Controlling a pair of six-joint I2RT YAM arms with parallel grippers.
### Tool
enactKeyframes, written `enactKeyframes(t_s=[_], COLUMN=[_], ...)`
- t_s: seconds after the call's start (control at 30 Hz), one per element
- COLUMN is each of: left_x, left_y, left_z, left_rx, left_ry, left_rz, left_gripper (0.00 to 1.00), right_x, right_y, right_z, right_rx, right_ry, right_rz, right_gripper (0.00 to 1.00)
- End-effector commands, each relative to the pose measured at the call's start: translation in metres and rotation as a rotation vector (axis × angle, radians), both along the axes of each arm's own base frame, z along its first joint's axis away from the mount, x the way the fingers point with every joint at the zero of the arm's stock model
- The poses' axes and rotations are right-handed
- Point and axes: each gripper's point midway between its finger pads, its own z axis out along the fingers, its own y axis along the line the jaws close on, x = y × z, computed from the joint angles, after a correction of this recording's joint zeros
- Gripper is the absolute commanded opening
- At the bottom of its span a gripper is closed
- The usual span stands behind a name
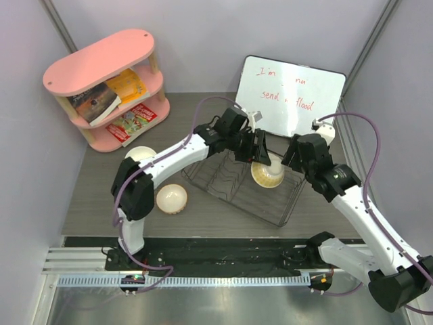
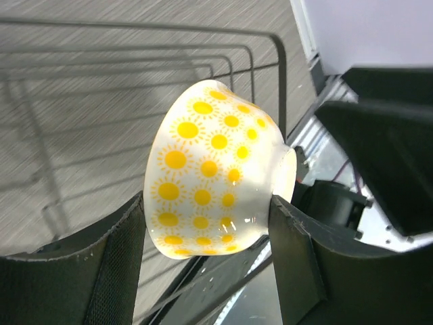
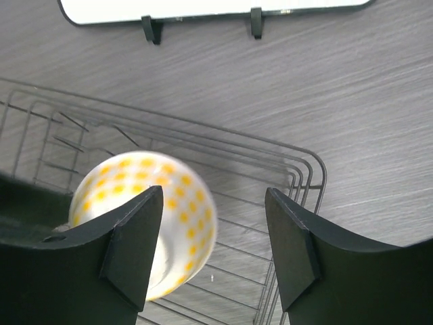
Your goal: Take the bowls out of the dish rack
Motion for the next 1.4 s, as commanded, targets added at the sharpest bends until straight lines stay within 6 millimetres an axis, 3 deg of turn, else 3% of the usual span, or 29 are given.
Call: enactKeyframes(t_s=[0.0,0.07,0.13,0.2,0.23,0.27,0.37,0.4,0.47,0.5,0.63,0.67,0.9,0.97,1.23,1.37], left_x=[-0.002,-0.005,-0.005,-0.010,-0.008,-0.011,-0.012,-0.018,-0.023,-0.029,-0.046,-0.053,-0.087,-0.089,-0.084,-0.082], left_y=[0.047,0.066,0.089,0.110,0.129,0.142,0.190,0.204,0.233,0.246,0.300,0.316,0.375,0.383,0.382,0.367], left_z=[0.026,0.037,0.036,0.054,0.053,0.069,0.079,0.094,0.099,0.111,0.116,0.108,0.085,0.083,0.084,0.058], left_rx=[0.116,0.156,0.228,0.246,0.317,0.320,0.454,0.451,0.522,0.516,0.644,0.710,0.946,0.999,1.065,1.149], left_ry=[-0.117,-0.176,-0.213,-0.267,-0.295,-0.334,-0.409,-0.441,-0.475,-0.500,-0.535,-0.520,-0.461,-0.463,-0.437,-0.374], left_rz=[0.051,0.071,0.110,0.150,0.188,0.217,0.317,0.346,0.397,0.424,0.520,0.523,0.530,0.524,0.524,0.498], left_gripper=[0.00,0.00,0.00,0.00,0.00,0.00,0.00,0.00,0.00,0.00,0.00,0.00,0.00,0.00,0.00,0.00], right_x=[0.003,0.004,0.005,0.005,0.004,0.004,0.005,0.006,0.005,0.006,0.007,0.008,0.013,0.014,0.018,0.019], right_y=[-0.007,-0.007,-0.006,-0.006,-0.006,-0.005,-0.002,-0.001,0.000,0.000,0.004,0.006,0.012,0.016,0.020,0.021], right_z=[0.033,0.037,0.034,0.026,0.023,0.018,0.009,0.008,0.002,0.002,-0.009,-0.011,-0.022,-0.022,-0.022,-0.024], right_rx=[0.008,0.011,0.000,-0.011,-0.015,-0.016,-0.008,-0.008,-0.009,-0.009,-0.007,-0.007,-0.001,0.010,0.012,0.013], right_ry=[-0.076,-0.085,-0.074,-0.053,-0.046,-0.030,-0.012,-0.013,-0.002,-0.005,0.022,0.024,0.046,0.045,0.048,0.054], right_rz=[-0.033,-0.032,-0.026,-0.025,-0.025,-0.015,-0.006,-0.004,0.001,0.000,0.018,0.025,0.043,0.053,0.072,0.080], right_gripper=[0.68,0.68,0.68,0.67,0.67,0.68,0.68,0.68,0.67,0.68,0.68,0.68,0.68,0.68,0.68,0.68])
